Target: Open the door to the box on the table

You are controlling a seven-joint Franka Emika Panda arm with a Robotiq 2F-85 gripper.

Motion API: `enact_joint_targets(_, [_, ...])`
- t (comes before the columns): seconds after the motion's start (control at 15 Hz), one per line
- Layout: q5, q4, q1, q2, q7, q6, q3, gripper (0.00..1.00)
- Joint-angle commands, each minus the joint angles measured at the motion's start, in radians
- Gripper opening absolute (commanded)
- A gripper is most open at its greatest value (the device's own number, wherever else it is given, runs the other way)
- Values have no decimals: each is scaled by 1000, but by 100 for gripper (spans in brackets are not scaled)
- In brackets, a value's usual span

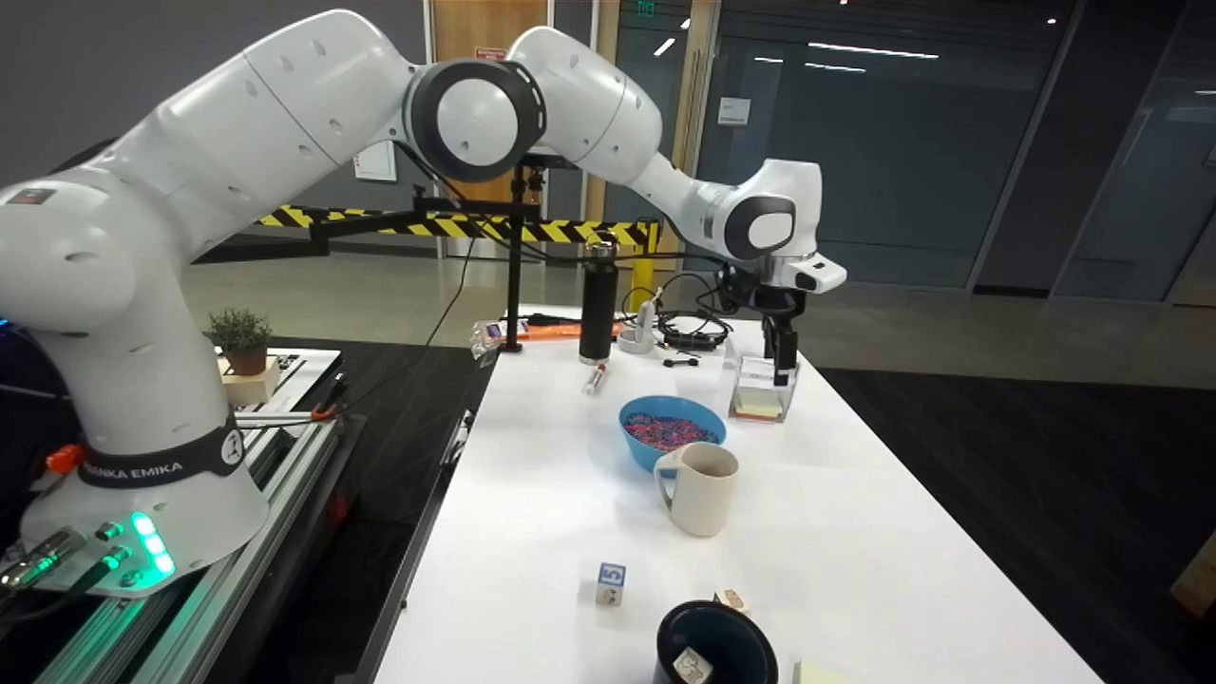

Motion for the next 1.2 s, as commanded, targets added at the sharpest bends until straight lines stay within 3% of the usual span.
enact_joint_targets(0.0, [6, 46, 9, 24, 34, -33, -10, 100])
enact_joint_targets(1.13, [6, 60, 9, 45, 19, -9, -3, 100])
